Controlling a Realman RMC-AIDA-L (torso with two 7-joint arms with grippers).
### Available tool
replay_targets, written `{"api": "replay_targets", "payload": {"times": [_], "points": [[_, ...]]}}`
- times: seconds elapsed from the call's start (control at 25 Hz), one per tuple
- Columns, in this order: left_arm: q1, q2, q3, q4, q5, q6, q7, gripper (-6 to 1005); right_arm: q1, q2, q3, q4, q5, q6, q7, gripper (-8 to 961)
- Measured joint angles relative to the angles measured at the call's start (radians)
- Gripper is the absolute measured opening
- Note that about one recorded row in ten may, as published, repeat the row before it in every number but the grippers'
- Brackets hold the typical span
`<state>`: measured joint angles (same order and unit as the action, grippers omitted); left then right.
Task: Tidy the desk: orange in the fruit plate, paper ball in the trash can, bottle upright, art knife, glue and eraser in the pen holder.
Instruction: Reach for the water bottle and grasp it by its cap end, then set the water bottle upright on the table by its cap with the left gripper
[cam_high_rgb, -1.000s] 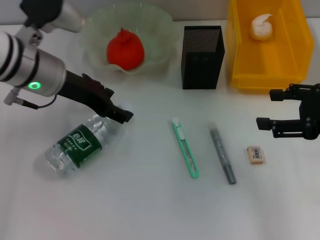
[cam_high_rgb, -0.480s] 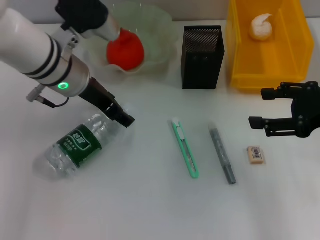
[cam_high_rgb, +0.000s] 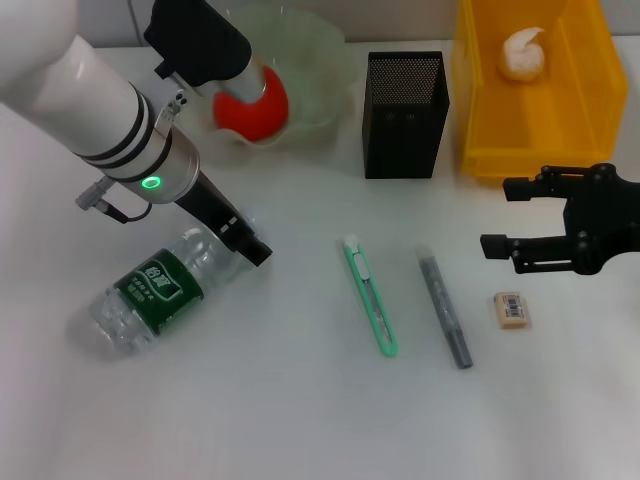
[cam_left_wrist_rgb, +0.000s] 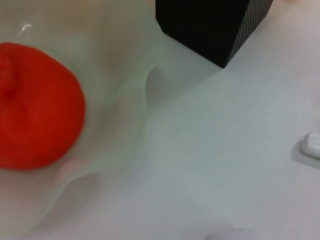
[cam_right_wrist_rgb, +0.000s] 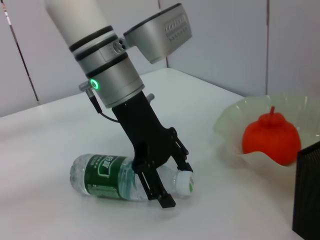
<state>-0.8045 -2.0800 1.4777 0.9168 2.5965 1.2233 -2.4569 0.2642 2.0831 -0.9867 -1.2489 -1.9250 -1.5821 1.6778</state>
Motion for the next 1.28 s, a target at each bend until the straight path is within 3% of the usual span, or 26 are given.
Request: {"api": "replay_targets", "payload": {"times": [0.24,0.44,0.68,0.88,0.92,0.96,1.2,1.28], "points": [[-0.001,0.000,0.003,-0.015,0.002,-0.026,-0.014,833,0.026,-0.001,-0.001,0.041,0.002,-0.001,-0.047,793],[0.004,0.000,0.003,-0.009,0.001,-0.043,-0.022,604,0.051,-0.001,0.000,0.077,0.003,0.002,-0.064,793],[0.054,0.001,0.001,0.055,-0.017,-0.056,-0.019,444,0.062,-0.002,0.008,0.102,0.003,0.003,-0.078,793],[0.194,0.010,-0.022,0.232,-0.107,-0.051,0.022,451,0.067,-0.002,0.011,0.106,0.007,0.010,-0.085,792],[0.194,0.010,-0.022,0.232,-0.107,-0.051,0.022,452,0.069,-0.001,0.011,0.107,0.011,0.010,-0.086,792],[0.274,0.011,-0.045,0.312,-0.158,-0.045,0.064,454,0.070,-0.001,0.011,0.107,0.017,0.010,-0.087,792],[0.486,0.013,-0.166,0.458,-0.391,-0.032,0.236,462,0.080,-0.003,0.011,0.109,0.032,0.008,-0.083,792],[0.486,0.013,-0.166,0.458,-0.391,-0.032,0.236,465,0.085,-0.002,0.011,0.109,0.034,0.007,-0.082,792]]}}
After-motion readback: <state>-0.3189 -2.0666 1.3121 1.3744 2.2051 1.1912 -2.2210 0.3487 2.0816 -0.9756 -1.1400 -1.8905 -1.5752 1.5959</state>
